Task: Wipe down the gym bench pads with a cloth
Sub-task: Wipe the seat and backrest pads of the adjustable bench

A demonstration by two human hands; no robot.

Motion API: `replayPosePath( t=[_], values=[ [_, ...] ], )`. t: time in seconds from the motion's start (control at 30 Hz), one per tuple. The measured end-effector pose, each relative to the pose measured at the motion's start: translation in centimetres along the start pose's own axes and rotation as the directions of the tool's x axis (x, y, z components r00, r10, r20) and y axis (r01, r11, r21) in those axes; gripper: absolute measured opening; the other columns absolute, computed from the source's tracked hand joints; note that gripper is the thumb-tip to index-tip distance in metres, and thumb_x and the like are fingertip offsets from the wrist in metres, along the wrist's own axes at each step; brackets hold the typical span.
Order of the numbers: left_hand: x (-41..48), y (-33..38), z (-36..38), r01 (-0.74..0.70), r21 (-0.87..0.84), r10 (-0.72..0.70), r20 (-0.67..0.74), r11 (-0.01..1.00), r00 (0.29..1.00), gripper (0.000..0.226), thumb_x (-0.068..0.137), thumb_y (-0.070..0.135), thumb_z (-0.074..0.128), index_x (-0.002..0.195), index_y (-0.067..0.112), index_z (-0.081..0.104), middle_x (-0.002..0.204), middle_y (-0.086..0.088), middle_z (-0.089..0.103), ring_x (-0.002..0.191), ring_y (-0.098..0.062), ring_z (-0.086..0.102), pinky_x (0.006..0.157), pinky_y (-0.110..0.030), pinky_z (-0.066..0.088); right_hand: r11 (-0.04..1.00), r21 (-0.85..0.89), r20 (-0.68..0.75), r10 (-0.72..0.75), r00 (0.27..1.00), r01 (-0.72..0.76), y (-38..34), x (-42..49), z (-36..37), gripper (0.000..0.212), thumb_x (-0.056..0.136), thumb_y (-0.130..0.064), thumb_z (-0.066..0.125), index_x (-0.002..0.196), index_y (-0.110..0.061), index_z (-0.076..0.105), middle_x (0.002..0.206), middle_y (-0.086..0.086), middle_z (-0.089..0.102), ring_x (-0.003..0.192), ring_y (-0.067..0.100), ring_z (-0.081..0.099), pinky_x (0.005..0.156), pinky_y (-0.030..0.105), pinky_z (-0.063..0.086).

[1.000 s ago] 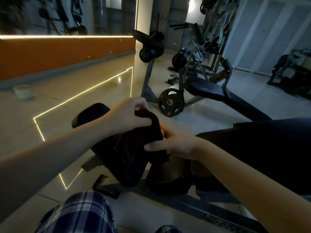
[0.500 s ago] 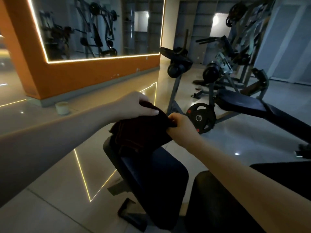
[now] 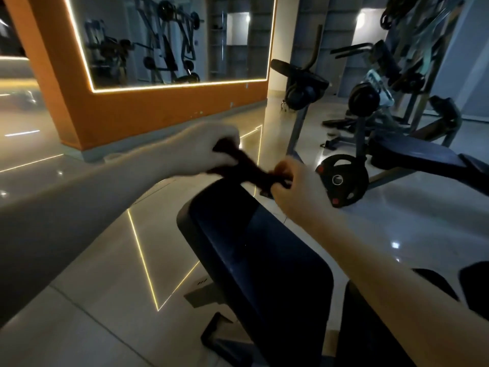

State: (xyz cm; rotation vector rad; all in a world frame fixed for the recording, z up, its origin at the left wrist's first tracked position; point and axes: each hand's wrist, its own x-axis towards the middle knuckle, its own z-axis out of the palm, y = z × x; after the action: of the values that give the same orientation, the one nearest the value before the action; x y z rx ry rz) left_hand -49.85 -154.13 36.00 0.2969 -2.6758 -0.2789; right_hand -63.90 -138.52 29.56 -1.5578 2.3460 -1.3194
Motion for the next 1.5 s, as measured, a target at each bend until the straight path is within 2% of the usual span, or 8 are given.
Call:
replayPosePath(
  t=[0.27,0.47,0.57,0.8,1.13,1.23,1.3,1.5],
  values=[
    [-7.6,-2.8,4.0,0.06,-0.035,-0.053,0.181,0.998,0.982,0.036,0.068,0.06,0.068,0.096,0.043,0.055,0.12,0.023,0.034,0.108,0.003,0.037,0.086,-0.021,0.042,0.929,0.351,0.199,0.051,0.979,-0.12,1.8,-5.1,4.9,0.012,0.075,-0.033,0.056,0.078,-0.022,0.061,0.137,-0.021,0.042,0.125,0.0,0.036,0.093,0.021,0.034],
    [-8.4,-3.6,6.1,0.399,-0.475,-0.412,0.082,0.784,0.908,0.109,0.04,0.057,0.086,0.134,0.038,0.034,0.137,0.014,0.035,0.123,-0.006,0.04,0.085,-0.018,0.041,0.999,0.04,0.057,0.034,0.998,-0.036,-1.3,-3.6,9.0,0.054,0.095,-0.054,0.042,0.144,-0.041,0.023,0.158,-0.013,0.002,0.146,0.013,0.001,0.119,0.049,0.01],
    [-8.7,-4.1,7.7,0.422,-0.653,-0.454,0.132,0.629,0.881,0.106,0.041,0.046,0.083,0.135,0.032,0.037,0.133,0.013,0.046,0.111,-0.007,0.051,0.076,-0.016,0.048,0.99,-0.047,0.135,0.14,0.981,-0.135,-2.0,-2.3,11.1,0.058,0.099,-0.056,0.023,0.15,-0.043,0.0,0.161,-0.007,-0.013,0.147,0.017,-0.016,0.117,0.052,-0.011],
    [-8.8,-4.8,8.4,0.359,-0.78,-0.396,0.157,0.512,0.905,0.08,0.045,0.037,0.083,0.119,0.026,0.055,0.103,0.006,0.068,0.097,-0.008,0.066,0.071,-0.02,0.055,0.983,-0.176,0.21,0.095,0.973,-0.058,-1.7,2.8,11.2,0.074,0.086,-0.076,0.031,0.149,-0.044,0.009,0.162,-0.006,-0.003,0.148,0.027,-0.008,0.114,0.061,-0.003],
    [-7.1,-2.5,7.2,0.344,-0.363,-0.329,0.106,0.866,0.938,0.078,0.076,0.03,0.08,0.14,0.033,0.035,0.12,0.012,0.051,0.103,0.0,0.054,0.076,-0.011,0.049,0.999,-0.044,0.138,0.028,0.99,-0.022,0.8,-0.1,10.4,0.054,0.103,-0.042,0.025,0.152,-0.039,0.004,0.162,-0.011,-0.003,0.147,0.009,-0.008,0.117,0.038,-0.007],
    [-7.4,-1.2,7.3,0.289,0.072,-0.297,0.166,0.955,0.94,0.095,0.079,0.063,0.062,0.153,0.031,0.011,0.158,0.008,0.011,0.144,-0.017,0.016,0.116,-0.033,0.024,0.995,-0.027,0.115,0.1,0.988,-0.097,2.4,-2.1,9.8,0.054,0.103,-0.039,0.027,0.152,-0.041,0.003,0.161,-0.013,-0.002,0.146,0.006,-0.008,0.118,0.036,-0.006],
    [-8.7,-0.5,7.9,0.17,0.402,-0.239,0.128,0.9,0.963,0.092,0.08,0.08,0.03,0.153,0.032,-0.001,0.16,0.005,-0.014,0.147,-0.023,-0.009,0.115,-0.041,0.0,0.981,-0.04,0.104,0.192,0.976,-0.189,4.1,-3.8,9.2,0.054,0.104,-0.038,0.027,0.151,-0.043,0.002,0.161,-0.014,-0.002,0.146,0.006,-0.008,0.117,0.036,-0.006],
    [-13.0,0.4,10.8,0.033,0.525,-0.081,0.07,0.85,0.994,0.087,0.084,0.075,0.027,0.143,0.012,0.042,0.151,-0.019,0.035,0.139,-0.047,0.026,0.104,-0.059,0.024,0.86,-0.079,0.008,0.506,0.862,-0.504,7.9,-6.7,8.0,0.054,0.101,-0.036,0.028,0.152,-0.038,0.011,0.162,-0.005,0.008,0.149,0.016,0.001,0.12,0.051,0.004]
  ],
)
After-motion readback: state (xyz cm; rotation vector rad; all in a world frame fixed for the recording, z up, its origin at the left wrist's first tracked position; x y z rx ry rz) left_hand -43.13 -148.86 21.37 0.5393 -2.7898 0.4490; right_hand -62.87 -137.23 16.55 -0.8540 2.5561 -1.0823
